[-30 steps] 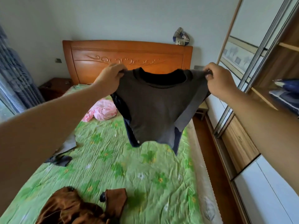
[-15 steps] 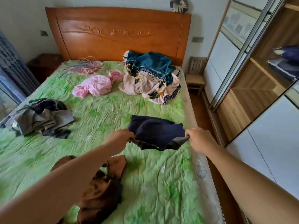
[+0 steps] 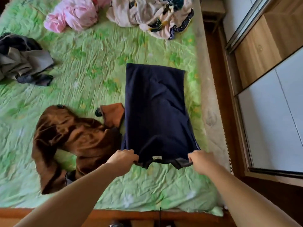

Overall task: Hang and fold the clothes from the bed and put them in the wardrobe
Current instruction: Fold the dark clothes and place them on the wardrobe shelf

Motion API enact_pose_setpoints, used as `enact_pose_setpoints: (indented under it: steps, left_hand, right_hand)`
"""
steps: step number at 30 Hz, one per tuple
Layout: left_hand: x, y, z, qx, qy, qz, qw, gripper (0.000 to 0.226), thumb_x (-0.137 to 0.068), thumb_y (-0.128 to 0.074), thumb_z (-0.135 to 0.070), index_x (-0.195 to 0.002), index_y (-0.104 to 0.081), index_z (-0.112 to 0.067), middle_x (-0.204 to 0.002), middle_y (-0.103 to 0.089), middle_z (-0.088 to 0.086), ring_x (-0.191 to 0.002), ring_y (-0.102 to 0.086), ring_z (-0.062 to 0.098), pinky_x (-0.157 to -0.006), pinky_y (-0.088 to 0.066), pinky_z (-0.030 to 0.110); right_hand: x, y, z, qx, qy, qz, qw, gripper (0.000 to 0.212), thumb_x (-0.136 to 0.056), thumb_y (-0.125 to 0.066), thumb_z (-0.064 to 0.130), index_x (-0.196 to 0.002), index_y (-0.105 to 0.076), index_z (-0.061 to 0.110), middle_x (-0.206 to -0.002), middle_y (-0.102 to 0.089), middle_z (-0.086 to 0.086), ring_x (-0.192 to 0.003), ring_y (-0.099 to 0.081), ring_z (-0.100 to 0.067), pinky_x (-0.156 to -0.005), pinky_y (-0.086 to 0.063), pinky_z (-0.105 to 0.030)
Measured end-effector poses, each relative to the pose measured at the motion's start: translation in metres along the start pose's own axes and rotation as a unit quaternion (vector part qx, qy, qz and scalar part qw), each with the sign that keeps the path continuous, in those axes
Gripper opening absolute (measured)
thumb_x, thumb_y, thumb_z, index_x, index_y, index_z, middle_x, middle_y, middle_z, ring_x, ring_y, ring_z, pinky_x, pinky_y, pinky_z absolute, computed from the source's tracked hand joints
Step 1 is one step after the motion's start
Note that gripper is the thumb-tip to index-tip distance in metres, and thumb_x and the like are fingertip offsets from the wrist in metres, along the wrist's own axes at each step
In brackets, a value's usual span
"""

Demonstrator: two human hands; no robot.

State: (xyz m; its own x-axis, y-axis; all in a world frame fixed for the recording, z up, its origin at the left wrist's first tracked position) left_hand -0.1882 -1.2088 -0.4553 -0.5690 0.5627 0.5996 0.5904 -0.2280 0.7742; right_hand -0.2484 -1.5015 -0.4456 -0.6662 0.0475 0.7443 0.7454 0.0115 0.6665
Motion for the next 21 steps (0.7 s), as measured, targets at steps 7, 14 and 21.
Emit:
enact_pose_setpoints:
  steps: [7, 14, 21]
  left_hand:
    - [-0.006, -0.093, -0.022, 0.004, -0.034, 0.064, 0.997, 0.031, -0.099, -0.040, -0.021, -0.121, -0.047, -0.041, -0.110, -0.053, -0.004, -0.101, -0.055, 0.022, -0.076, -0.036, 0.033]
    - [-0.018, -0.134, -0.021, -0.017, -0.001, 0.057, 0.998, 0.038, -0.097, -0.053, -0.025, -0.132, -0.039, -0.032, -0.117, -0.047, -0.002, -0.109, -0.050, 0.022, -0.084, -0.044, 0.037]
    - [-0.019, -0.143, -0.012, -0.032, 0.048, 0.027, 0.998, 0.053, -0.083, -0.051, 0.004, -0.129, -0.045, -0.023, -0.121, -0.038, 0.002, -0.113, -0.042, 0.023, -0.090, -0.047, 0.033]
  right_hand:
    - [-0.014, -0.091, 0.010, 0.031, 0.014, 0.079, 0.996, 0.020, -0.093, -0.045, 0.008, -0.092, -0.046, 0.027, -0.102, -0.058, -0.001, -0.095, -0.059, -0.027, -0.080, -0.040, -0.041]
    - [-0.034, -0.142, 0.011, 0.034, 0.029, 0.070, 0.997, 0.028, -0.090, -0.048, 0.007, -0.110, -0.052, 0.026, -0.110, -0.055, 0.000, -0.111, -0.054, -0.027, -0.094, -0.041, -0.048]
    - [-0.044, -0.148, 0.016, 0.055, 0.048, 0.040, 0.997, 0.031, -0.091, -0.048, 0.010, -0.114, -0.053, 0.030, -0.113, -0.054, 0.002, -0.116, -0.049, -0.026, -0.100, -0.030, -0.050]
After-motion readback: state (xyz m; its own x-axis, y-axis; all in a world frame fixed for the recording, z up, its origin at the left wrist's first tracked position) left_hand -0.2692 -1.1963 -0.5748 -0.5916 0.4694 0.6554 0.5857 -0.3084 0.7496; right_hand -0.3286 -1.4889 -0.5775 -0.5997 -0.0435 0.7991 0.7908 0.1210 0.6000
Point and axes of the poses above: each hand's wrist, its own x-axis away from the middle knuckle, its own y-axis out of the back of the hand, z = x × y, the point moved 9 cm from there along -x, towards the middle knuckle
